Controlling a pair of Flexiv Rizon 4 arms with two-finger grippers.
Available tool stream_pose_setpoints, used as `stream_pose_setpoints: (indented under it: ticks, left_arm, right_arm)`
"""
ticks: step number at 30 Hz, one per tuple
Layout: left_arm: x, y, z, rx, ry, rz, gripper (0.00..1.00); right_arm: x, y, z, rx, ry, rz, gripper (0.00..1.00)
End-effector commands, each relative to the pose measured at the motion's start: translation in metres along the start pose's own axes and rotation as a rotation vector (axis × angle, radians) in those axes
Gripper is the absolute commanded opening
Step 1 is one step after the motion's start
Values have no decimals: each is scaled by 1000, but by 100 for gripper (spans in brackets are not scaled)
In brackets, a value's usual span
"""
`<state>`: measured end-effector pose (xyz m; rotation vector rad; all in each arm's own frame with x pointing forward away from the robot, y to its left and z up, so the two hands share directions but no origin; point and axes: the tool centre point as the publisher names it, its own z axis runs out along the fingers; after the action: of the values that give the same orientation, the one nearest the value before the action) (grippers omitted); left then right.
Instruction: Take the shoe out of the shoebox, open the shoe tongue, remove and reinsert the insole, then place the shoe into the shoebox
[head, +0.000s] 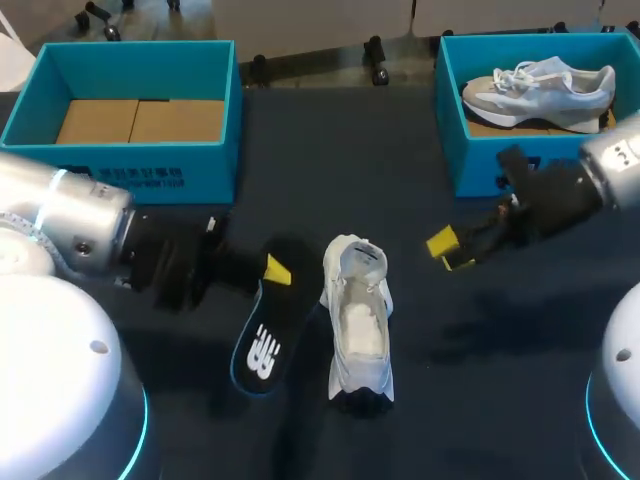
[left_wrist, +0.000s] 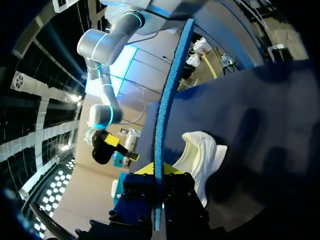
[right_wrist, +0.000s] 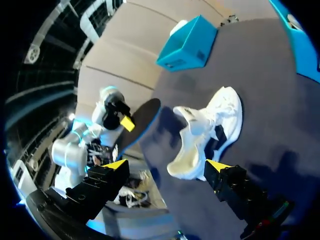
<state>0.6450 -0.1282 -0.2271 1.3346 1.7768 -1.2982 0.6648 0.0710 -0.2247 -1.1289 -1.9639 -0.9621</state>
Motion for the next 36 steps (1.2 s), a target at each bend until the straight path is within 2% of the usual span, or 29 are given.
stream_pose_setpoints:
  ticks: [1,3,16,21,29,31,34,36]
  left_arm:
    - [11,-26,-7,-11,-6,-42,0]
    - [15,-34,0,21,-1,-89,0]
    - [17,-39,7,14,11,-69,0]
    - [16,-56,21,64,10,-144,0]
    - [23,-82,18,109,-17,-229,0]
    - [25,-83,17,112,-26,-259,0]
    - [28,-83,14,148,-16,-352,0]
    - [29,-82,13,154,-5,-355,0]
  right_arm:
    - [2,-10,-26,311,-138,-131,100]
    - [0,-18,-32,336,-195,-163,100]
    - [0,-18,-32,336,-195,-163,100]
    - [-5,-39,-39,337,-366,-327,100]
    - [-10,-56,-28,448,-516,-492,100]
    - [-9,-57,-24,467,-542,-516,100]
    - [-11,-58,-12,538,-593,-548,100]
    - [-11,-58,-12,538,-593,-548,100]
